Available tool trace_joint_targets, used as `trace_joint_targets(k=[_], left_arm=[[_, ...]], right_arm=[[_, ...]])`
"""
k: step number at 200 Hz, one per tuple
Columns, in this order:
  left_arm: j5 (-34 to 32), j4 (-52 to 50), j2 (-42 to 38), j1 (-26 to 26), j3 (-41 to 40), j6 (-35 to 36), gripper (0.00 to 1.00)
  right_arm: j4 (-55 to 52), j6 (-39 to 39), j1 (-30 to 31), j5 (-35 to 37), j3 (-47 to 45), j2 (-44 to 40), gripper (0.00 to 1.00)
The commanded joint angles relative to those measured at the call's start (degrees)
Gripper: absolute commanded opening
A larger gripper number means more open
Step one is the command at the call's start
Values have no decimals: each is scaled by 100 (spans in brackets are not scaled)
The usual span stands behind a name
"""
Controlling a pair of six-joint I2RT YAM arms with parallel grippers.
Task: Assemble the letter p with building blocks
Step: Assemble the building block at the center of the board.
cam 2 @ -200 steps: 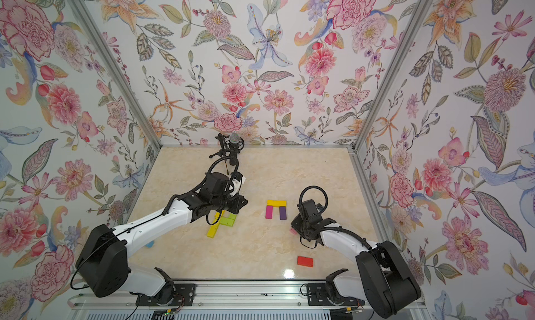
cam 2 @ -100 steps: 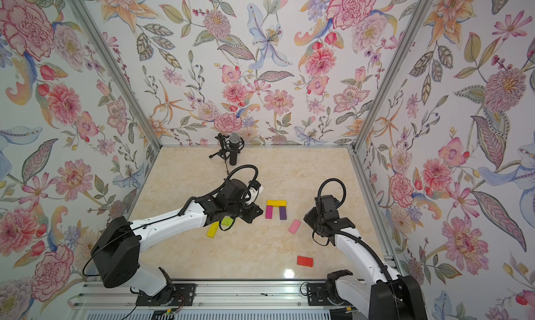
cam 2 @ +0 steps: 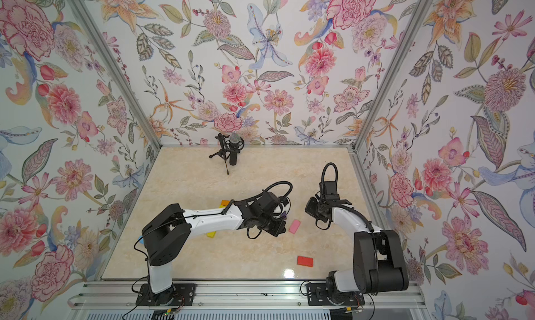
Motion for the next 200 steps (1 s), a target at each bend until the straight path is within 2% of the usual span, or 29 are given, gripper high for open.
trace_joint_targets(k=[1,50,92,161,200], left_arm=[[-372,-186,335,-252,414,-347,1],[-779,-413,594,-291,743,-535,0],[-867,-554,585,-291,630,-540,0],[-924,-505,823,-276,644,-590,0],[-893,-277,729,-221,311,-745,0]], right_arm=[[326,-349,-63,-375,-165,227,14],[604,-494,-80,-799,-277,538,13],[703,-476,-25,-1082,-324,653,4],[965,-322,108,-1267,-701,600,5],[992,-289,138,-1276,-907,421,5]])
